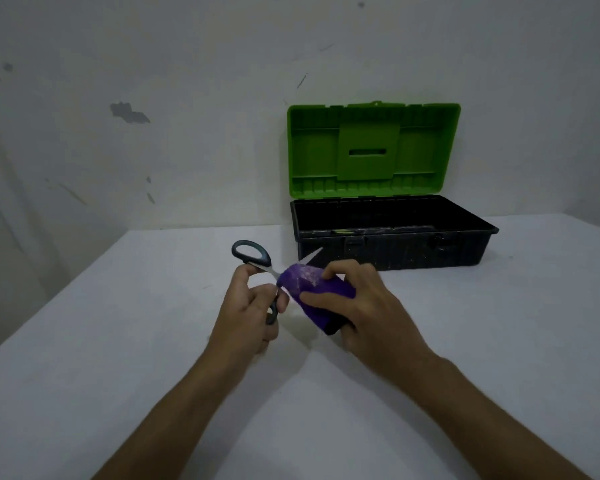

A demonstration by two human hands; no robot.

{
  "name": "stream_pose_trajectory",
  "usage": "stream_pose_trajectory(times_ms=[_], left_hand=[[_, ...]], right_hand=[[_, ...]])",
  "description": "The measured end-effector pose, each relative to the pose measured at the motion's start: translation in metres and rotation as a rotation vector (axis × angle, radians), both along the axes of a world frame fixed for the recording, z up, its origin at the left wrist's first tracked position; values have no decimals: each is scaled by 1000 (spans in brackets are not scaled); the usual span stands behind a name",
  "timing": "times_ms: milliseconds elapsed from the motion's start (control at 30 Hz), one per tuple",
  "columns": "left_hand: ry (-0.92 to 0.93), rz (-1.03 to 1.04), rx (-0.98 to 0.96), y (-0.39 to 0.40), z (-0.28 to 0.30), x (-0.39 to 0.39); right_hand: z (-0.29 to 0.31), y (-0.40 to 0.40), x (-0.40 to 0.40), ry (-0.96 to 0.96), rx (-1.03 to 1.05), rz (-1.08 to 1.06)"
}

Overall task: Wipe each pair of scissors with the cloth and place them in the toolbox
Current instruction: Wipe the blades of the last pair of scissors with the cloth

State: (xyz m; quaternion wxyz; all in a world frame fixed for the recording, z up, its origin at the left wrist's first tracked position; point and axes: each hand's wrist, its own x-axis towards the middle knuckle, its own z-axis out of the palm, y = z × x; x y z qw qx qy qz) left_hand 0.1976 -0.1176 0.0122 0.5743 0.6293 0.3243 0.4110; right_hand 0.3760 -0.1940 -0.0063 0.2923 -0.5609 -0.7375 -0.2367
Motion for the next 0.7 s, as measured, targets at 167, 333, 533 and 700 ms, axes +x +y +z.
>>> stream_pose_trajectory(times_ms=[167,333,533,700], left_hand=[[-10,98,9,7,0,-5],[88,58,82,1,-4,-1],[75,-1,126,-12,-1,5],[21,-10,50,-11,0,5]], right_hand=[[-4,-4,27,144,-66,-121],[0,0,23,326,38,-143],[-8,-4,-4,325,-253,14],[-7,-5,-6,357,-245,23]])
